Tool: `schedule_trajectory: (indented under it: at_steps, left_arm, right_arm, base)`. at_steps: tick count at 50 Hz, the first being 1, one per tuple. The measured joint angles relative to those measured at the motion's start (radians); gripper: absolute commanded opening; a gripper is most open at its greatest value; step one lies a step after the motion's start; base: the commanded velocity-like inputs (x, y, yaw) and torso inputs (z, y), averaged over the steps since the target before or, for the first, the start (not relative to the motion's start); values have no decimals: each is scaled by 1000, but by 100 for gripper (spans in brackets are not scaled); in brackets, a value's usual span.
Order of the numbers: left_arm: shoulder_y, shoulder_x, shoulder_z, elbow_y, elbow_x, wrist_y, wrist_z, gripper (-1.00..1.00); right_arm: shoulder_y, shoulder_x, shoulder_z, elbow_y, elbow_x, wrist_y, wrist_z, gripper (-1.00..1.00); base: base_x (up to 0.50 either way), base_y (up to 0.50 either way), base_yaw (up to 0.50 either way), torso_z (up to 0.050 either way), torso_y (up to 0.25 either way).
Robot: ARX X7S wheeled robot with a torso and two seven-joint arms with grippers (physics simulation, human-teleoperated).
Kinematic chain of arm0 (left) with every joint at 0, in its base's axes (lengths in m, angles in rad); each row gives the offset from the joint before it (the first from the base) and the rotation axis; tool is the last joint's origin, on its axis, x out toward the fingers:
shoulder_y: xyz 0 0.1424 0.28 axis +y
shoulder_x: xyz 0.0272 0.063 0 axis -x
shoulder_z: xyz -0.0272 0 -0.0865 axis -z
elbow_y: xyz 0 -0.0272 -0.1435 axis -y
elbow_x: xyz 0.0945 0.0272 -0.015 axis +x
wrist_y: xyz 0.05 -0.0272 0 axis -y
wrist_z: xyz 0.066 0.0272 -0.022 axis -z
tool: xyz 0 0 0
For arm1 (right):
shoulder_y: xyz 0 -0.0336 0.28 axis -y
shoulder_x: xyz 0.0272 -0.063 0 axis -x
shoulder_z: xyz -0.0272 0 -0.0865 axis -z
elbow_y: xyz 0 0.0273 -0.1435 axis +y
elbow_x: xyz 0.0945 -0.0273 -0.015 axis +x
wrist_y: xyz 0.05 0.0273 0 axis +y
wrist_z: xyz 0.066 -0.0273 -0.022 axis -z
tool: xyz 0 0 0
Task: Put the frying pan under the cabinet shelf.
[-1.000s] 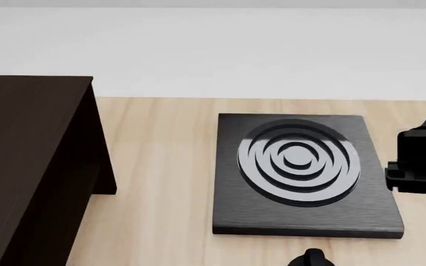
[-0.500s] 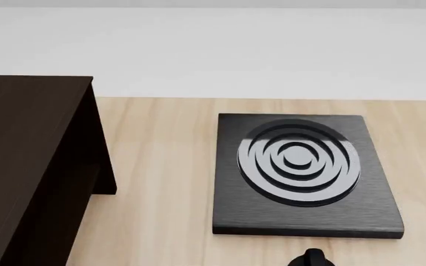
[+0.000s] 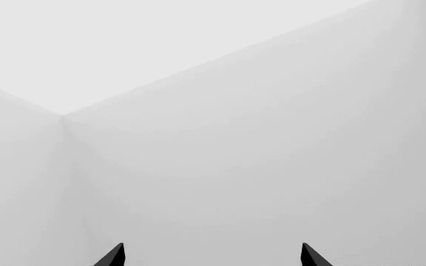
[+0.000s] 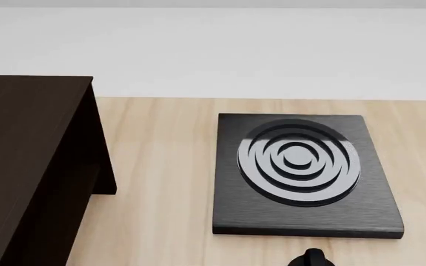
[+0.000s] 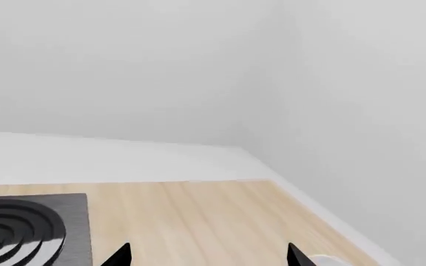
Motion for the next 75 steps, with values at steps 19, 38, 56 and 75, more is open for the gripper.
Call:
schedule_trajectory:
  at_steps: [19, 38, 56, 75]
  left_arm:
    - [9, -1, 2, 0, -5, 5, -5, 100]
    - [21, -3, 1, -4, -10, 15, -11, 100]
    - [25, -4, 1, -3, -16, 17, -16, 100]
    - [27, -5, -2, 3, -23, 13, -20, 100]
  right_arm:
    - [-64, 46, -8, 54, -12, -14, 14, 100]
    - [-156, 61, 35, 63, -23, -10, 4, 100]
    - [-212, 58, 54, 72, -29, -19, 0, 100]
    - [-250, 56, 15, 92, -41, -50, 6, 100]
  base:
    - [0, 0, 0, 0, 0]
    - [0, 0, 0, 0, 0]
    - [0, 0, 0, 0, 0]
    - [0, 0, 0, 0, 0]
